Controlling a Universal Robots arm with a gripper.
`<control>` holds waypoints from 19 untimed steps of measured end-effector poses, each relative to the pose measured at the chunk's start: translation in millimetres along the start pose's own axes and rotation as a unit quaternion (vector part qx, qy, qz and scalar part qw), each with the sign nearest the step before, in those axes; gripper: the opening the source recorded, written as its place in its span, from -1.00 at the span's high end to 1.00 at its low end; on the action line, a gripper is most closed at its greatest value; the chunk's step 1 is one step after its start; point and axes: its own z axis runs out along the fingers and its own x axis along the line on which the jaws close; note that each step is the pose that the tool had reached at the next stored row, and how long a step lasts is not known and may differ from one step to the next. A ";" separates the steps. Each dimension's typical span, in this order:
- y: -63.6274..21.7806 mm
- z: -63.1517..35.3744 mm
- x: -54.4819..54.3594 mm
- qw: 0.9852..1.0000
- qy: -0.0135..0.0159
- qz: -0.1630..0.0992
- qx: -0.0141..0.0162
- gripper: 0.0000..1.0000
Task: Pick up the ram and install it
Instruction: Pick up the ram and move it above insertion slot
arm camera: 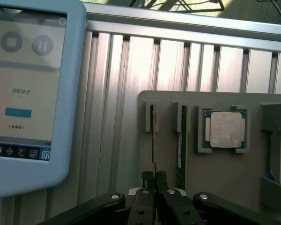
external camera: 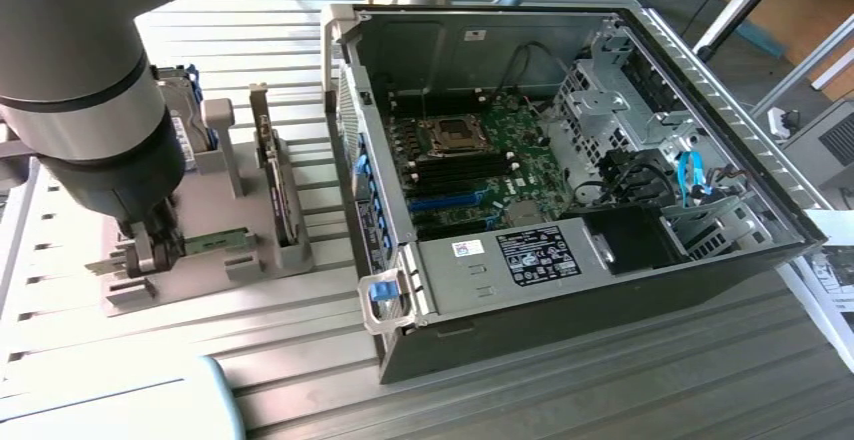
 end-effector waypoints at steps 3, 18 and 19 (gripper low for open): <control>0.2 -7.2 -0.2 1.000 0.000 0.000 0.000 0.74; 1.7 -66.4 -1.8 1.000 0.000 0.000 0.000 0.74; 1.8 -68.0 -1.9 1.000 0.000 0.000 0.000 0.74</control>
